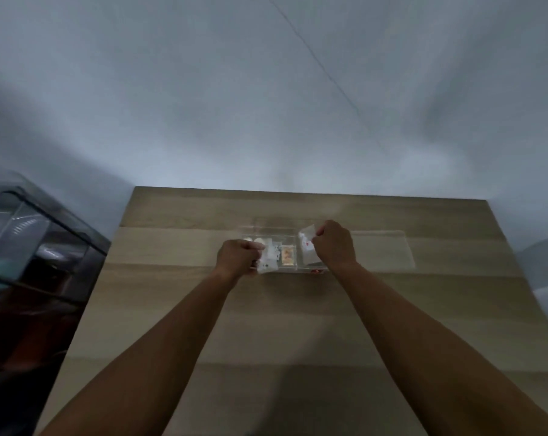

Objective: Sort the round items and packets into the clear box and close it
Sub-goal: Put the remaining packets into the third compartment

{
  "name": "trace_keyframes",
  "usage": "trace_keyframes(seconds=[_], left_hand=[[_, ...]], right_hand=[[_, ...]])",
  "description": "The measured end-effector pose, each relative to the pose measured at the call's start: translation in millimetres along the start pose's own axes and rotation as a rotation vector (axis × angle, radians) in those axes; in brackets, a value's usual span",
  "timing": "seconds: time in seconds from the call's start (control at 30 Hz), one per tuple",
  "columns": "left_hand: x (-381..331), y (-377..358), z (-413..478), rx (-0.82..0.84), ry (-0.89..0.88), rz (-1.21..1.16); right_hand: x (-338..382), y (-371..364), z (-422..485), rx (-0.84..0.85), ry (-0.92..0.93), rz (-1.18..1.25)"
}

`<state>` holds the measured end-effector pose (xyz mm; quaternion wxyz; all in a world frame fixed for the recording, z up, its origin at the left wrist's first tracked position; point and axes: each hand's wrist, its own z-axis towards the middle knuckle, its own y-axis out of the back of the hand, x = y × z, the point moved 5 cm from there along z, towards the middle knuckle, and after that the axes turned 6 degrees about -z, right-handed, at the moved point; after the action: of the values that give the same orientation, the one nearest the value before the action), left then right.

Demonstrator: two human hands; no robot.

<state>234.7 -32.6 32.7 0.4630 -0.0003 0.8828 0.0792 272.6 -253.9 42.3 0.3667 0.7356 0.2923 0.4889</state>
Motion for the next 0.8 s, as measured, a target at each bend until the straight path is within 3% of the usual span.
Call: trace_keyframes(seconds=[0.4,0.63,0.8], left_hand=[[6.1,4.6,8.6,-0.027,-0.028,0.096],[-18.5,-16.3,6.9,-0.008,-0.128,0.153],[-43.3,-53.4,12.6,0.040,-0.228,0.353]], right_hand=[[1.1,-12.1,-1.2,0.051,0.059,-0.173],[-24.4,7.6,-7.7,-0.072,0.010,0.027],[-44.0,6.2,-12.8,-0.044,-0.045,0.109]])
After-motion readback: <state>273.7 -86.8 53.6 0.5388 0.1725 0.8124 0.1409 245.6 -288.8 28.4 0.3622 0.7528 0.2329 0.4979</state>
